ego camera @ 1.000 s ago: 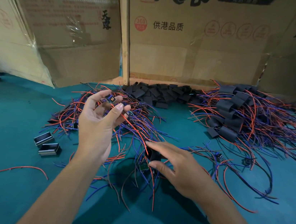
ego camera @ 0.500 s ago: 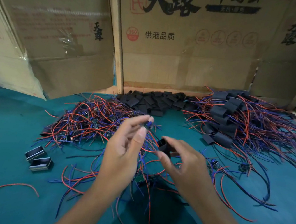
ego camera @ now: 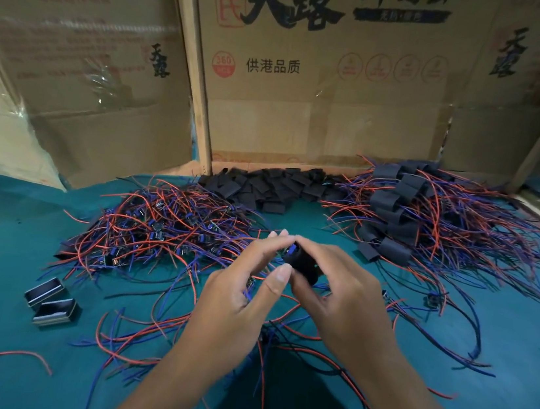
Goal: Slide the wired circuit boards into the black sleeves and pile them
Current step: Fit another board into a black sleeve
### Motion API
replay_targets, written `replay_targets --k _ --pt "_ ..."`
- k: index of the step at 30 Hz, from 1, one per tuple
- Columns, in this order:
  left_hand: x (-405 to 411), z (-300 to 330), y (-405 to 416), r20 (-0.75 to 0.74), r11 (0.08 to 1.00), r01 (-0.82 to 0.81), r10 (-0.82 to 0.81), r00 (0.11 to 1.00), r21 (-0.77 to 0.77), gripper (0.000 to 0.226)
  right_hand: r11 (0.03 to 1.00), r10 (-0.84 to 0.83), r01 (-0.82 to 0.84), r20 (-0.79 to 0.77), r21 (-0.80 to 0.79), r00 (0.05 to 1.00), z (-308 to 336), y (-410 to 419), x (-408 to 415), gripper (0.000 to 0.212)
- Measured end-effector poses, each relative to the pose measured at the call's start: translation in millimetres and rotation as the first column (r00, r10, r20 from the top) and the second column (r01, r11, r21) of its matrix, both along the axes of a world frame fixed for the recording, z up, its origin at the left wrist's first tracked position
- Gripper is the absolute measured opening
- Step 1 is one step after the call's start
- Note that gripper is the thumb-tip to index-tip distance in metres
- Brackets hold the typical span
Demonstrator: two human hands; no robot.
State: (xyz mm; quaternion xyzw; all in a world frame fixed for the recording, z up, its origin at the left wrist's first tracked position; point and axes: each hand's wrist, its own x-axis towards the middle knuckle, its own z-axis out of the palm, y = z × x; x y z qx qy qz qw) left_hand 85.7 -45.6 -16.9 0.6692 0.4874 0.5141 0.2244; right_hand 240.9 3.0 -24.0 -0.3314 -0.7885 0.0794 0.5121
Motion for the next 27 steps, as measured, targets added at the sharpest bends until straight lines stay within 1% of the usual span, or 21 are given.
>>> replay_targets --k 3,7,10,12,14,18,22,27 --pt "2.6 -0.8 -0.1 -0.005 1.0 0.012 -0.012 1.0 -0.004 0.038 1.0 0.019 -0.019 -0.003 0.004 1.0 -1.8 0.8 -1.8 0.033" --pt "5.8 -2.5 0.0 0.0 0.999 0.028 -0.028 1.0 -0.017 0.043 1.0 -0.024 0.024 0.002 0.014 1.0 -3.7 3.6 -1.0 0.034" --pt "6.3 -3.3 0.1 0.003 0.999 0.025 -0.025 1.0 -0.027 0.04 0.999 -0.049 0.049 0.025 0.001 0.998 -4.5 3.8 -0.5 0.037" --pt "6.3 -4.1 -0.5 -0.011 1.0 -0.001 0.0 1.0 -0.027 0.038 0.998 -0.048 0.048 0.017 -0.041 0.999 -3.1 2.0 -0.1 0.037" --pt "6.2 -4.9 -1.0 -0.031 0.999 -0.043 0.042 0.999 -0.028 0.036 0.996 -0.044 0.045 0.012 -0.077 0.999 -0.9 -0.4 -0.1 0.031" --pt "4.2 -6.6 -0.7 -0.044 0.994 -0.105 0.104 0.994 -0.028 0.036 0.997 -0.066 0.068 0.037 -0.042 0.997 0.3 -1.9 -1.5 0.03" --pt "4.1 -6.6 0.9 -0.075 0.995 -0.099 0.098 0.992 -0.005 0.035 0.996 -0.08 0.082 0.037 -0.029 0.996 -2.9 -1.1 -2.2 0.026" --pt "5.4 -6.2 2.5 0.001 0.995 -0.095 0.095 0.995 -0.02 0.04 0.997 -0.079 0.079 0.014 -0.026 0.997 -6.3 2.1 -1.7 0.022"
